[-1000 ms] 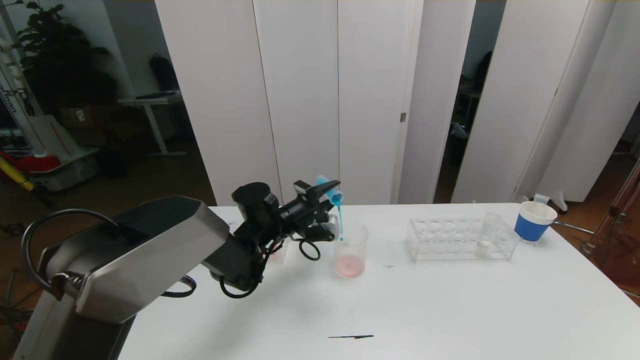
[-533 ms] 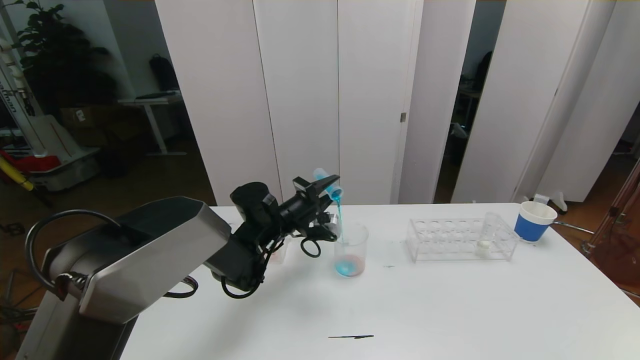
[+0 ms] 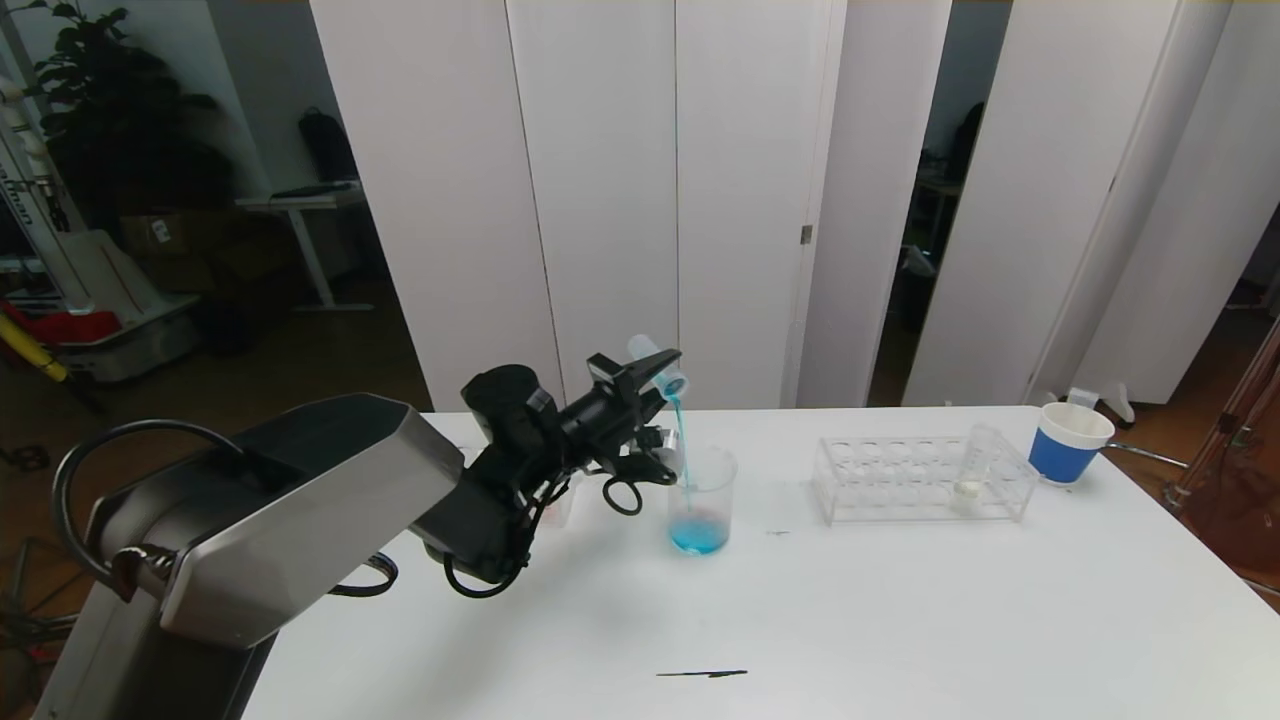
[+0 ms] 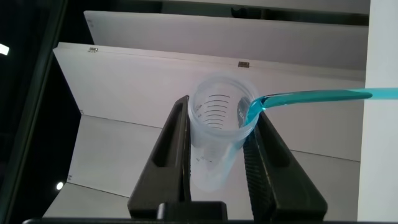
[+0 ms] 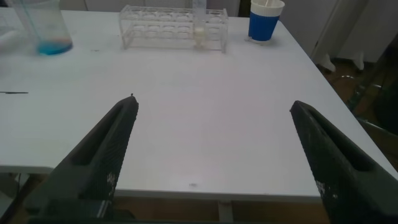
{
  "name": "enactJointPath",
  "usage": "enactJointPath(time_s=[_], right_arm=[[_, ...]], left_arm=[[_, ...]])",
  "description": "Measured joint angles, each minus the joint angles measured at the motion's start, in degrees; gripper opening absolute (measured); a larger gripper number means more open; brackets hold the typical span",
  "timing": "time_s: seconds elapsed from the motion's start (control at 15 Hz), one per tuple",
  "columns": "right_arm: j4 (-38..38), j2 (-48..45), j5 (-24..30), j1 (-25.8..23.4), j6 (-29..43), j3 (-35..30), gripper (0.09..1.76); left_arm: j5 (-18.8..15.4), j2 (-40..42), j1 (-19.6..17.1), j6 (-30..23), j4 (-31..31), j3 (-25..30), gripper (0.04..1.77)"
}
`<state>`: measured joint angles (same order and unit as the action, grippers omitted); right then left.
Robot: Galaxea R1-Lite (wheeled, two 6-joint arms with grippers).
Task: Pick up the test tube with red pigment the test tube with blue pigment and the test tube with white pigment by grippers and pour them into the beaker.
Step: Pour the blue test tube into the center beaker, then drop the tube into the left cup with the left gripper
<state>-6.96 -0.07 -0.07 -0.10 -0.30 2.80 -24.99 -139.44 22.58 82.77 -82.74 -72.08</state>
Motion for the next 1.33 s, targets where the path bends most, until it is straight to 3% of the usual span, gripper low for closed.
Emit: enactJointPath(time_s=[1.0, 1.13, 1.33], right_arm=[[0.02, 0.0, 0.0, 0.0, 0.0, 0.0, 1.75], [0.02, 0.0, -0.02, 0.0, 0.0, 0.0, 1.75], [0.0, 0.0, -0.02, 0.0, -0.02, 0.0, 1.75]], left_arm=[[0.0, 1.49, -0.1, -1.11, 0.05, 1.17, 0.57], [0.22, 3.69, -0.41, -3.54, 0.38, 3.06, 0.57], [0.68, 8.31, -0.59, -13.48, 4.13, 6.35, 0.57]])
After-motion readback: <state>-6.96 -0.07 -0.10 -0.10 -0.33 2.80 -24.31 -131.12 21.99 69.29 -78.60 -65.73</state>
